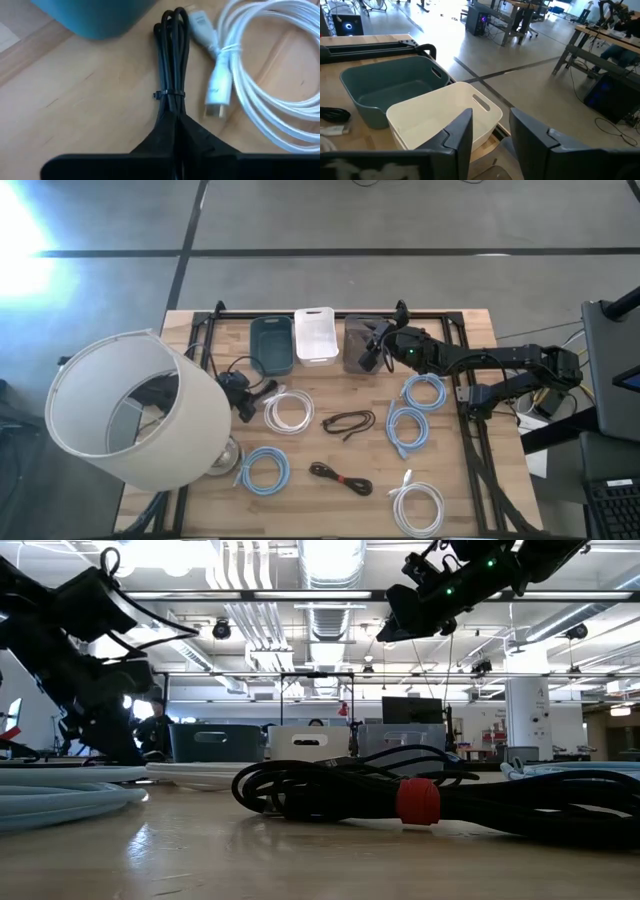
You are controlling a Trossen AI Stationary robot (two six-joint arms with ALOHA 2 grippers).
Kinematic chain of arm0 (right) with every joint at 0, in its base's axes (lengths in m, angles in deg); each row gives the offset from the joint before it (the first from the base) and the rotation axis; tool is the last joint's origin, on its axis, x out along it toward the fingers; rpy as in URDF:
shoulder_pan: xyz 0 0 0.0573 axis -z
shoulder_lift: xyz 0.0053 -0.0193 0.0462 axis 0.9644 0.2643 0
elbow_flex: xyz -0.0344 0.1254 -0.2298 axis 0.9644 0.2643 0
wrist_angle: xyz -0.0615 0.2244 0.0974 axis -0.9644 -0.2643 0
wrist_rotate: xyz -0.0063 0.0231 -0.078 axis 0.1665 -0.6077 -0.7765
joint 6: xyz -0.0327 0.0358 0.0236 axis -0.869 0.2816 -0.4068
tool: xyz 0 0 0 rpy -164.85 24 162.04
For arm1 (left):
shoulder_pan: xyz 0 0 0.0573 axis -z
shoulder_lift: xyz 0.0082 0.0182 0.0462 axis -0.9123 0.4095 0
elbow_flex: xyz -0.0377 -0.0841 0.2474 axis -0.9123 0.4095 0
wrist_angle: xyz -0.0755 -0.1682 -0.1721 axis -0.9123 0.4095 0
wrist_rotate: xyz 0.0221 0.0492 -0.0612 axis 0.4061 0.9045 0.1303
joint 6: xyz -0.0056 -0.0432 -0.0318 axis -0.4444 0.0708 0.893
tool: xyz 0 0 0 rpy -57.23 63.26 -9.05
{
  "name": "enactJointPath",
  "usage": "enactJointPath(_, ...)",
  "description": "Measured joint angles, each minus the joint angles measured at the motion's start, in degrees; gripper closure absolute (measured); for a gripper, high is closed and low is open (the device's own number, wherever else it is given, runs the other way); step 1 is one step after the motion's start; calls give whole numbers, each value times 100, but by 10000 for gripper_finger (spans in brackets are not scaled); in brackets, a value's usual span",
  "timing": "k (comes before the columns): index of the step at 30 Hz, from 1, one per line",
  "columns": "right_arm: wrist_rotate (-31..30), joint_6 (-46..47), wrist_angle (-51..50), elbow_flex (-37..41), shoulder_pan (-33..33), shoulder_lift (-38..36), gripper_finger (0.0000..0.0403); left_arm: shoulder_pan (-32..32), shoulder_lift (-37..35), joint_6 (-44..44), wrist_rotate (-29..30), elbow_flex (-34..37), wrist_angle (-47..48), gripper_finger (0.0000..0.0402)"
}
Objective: Pick & Place USB Port
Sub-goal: Put the top left black USB cable into the blue bin
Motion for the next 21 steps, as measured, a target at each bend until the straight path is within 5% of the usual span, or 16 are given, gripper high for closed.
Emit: enactJointPath(21,4,8,-122,2,-2,0,291,78,25,-1344,1077,-2029,412,388)
